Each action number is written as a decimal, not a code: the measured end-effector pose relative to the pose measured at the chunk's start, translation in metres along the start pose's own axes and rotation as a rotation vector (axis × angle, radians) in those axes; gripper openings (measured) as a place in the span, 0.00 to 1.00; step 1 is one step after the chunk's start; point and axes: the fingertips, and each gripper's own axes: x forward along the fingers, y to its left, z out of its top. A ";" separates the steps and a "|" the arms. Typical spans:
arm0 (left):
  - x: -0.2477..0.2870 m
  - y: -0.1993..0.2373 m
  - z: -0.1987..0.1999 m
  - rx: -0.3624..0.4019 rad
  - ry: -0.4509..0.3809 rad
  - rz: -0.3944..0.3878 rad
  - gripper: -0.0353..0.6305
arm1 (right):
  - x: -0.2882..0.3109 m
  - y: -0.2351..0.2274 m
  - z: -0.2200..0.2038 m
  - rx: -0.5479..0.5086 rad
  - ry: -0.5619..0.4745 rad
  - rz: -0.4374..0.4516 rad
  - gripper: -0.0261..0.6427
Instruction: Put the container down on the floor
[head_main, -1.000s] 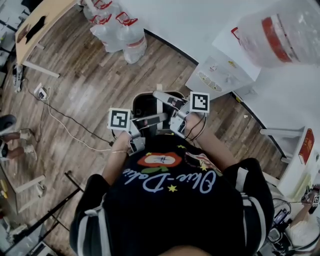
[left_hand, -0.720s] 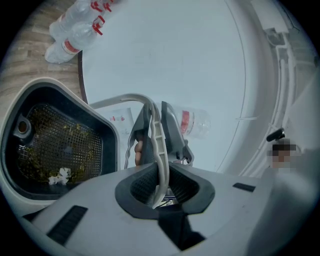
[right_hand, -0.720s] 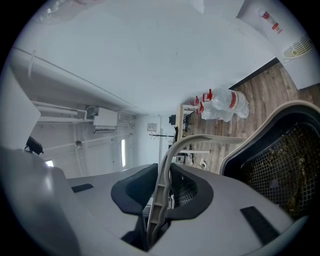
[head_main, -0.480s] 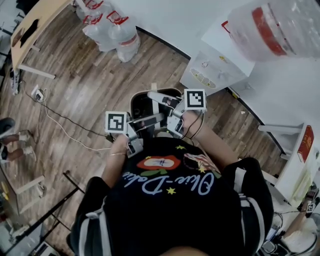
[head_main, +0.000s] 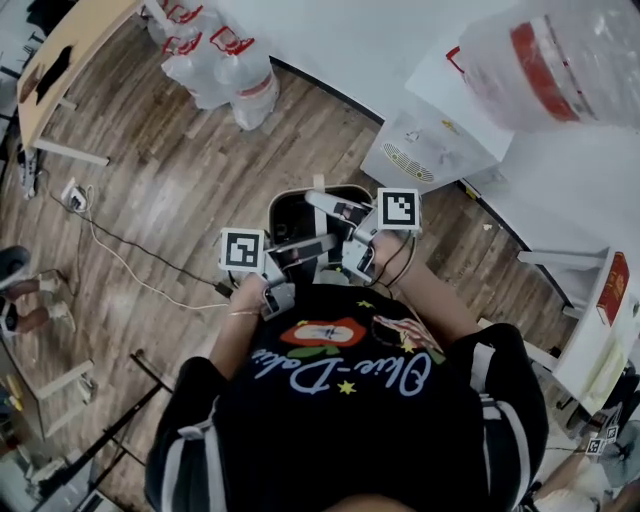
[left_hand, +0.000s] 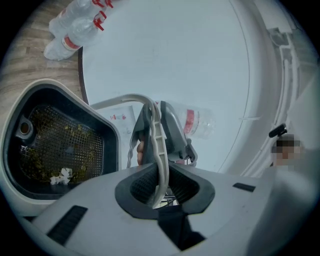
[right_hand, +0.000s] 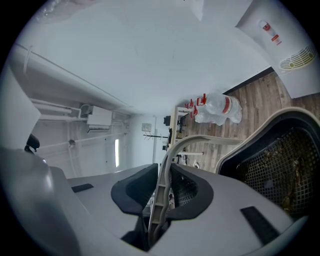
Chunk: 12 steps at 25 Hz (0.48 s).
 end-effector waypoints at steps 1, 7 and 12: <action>-0.003 0.000 0.009 -0.007 0.007 0.001 0.13 | 0.007 0.001 0.006 0.008 -0.009 -0.004 0.14; -0.007 0.004 0.014 0.017 0.059 -0.019 0.13 | 0.011 -0.002 0.012 -0.019 -0.070 0.004 0.14; -0.014 0.005 0.028 0.033 0.112 -0.014 0.13 | 0.021 -0.003 0.023 -0.026 -0.119 0.001 0.14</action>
